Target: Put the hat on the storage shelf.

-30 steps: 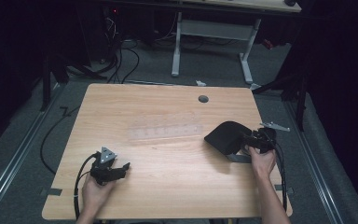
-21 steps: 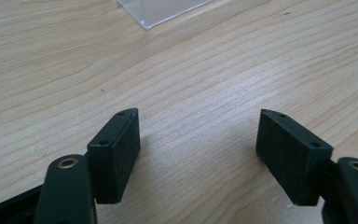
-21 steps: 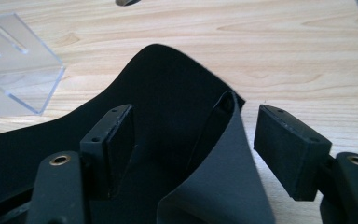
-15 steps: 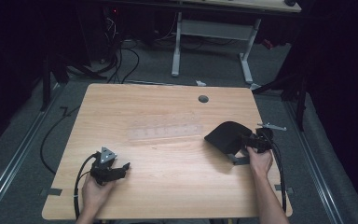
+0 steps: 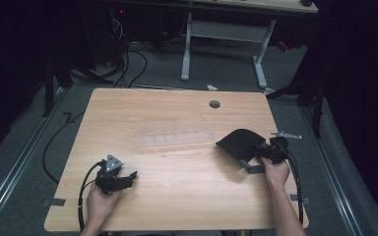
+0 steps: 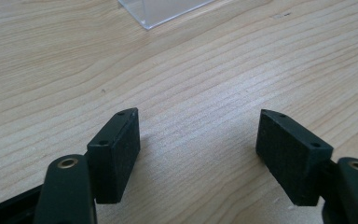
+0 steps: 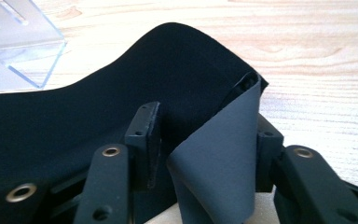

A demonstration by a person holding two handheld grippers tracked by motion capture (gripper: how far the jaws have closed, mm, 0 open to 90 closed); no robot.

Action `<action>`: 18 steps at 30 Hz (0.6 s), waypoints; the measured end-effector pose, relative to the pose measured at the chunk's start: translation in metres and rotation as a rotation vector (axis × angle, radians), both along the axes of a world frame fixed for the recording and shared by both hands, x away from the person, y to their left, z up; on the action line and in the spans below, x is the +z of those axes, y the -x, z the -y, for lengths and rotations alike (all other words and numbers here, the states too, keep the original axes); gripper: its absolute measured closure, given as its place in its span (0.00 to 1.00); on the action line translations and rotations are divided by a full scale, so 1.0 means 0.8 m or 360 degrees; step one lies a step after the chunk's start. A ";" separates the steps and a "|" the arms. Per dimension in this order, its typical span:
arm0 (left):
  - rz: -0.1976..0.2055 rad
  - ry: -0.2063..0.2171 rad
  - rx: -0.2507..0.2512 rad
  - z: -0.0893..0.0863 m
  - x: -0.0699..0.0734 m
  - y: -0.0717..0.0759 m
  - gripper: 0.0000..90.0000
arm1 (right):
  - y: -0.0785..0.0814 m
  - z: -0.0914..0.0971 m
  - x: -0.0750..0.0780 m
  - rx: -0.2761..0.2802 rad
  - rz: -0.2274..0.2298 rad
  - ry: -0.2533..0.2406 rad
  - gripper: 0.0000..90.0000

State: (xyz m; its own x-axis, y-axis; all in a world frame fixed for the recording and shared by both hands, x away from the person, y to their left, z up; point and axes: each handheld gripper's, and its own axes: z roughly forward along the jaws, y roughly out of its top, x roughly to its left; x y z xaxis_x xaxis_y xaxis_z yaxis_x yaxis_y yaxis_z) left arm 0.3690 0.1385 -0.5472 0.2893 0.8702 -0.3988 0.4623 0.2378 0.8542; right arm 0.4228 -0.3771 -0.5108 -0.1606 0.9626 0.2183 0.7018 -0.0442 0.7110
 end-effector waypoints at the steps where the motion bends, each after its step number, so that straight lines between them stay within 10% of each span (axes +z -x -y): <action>1: 0.0000 0.0000 0.0000 0.000 0.000 0.000 0.34 | 0.000 0.000 0.000 0.0000 0.0000 0.0000 0.63; 18: -0.0001 0.0000 -0.0002 0.000 0.000 0.000 0.34 | 0.019 0.010 0.006 0.0117 0.0064 -0.0129 0.91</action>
State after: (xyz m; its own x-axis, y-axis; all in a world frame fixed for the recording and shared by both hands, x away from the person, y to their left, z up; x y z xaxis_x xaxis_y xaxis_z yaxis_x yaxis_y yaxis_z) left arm 0.3687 0.1385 -0.5472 0.2901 0.8700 -0.3988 0.4631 0.2371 0.8540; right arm 0.4079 -0.3847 -0.5056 -0.2404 0.9273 0.2870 0.6762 -0.0521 0.7349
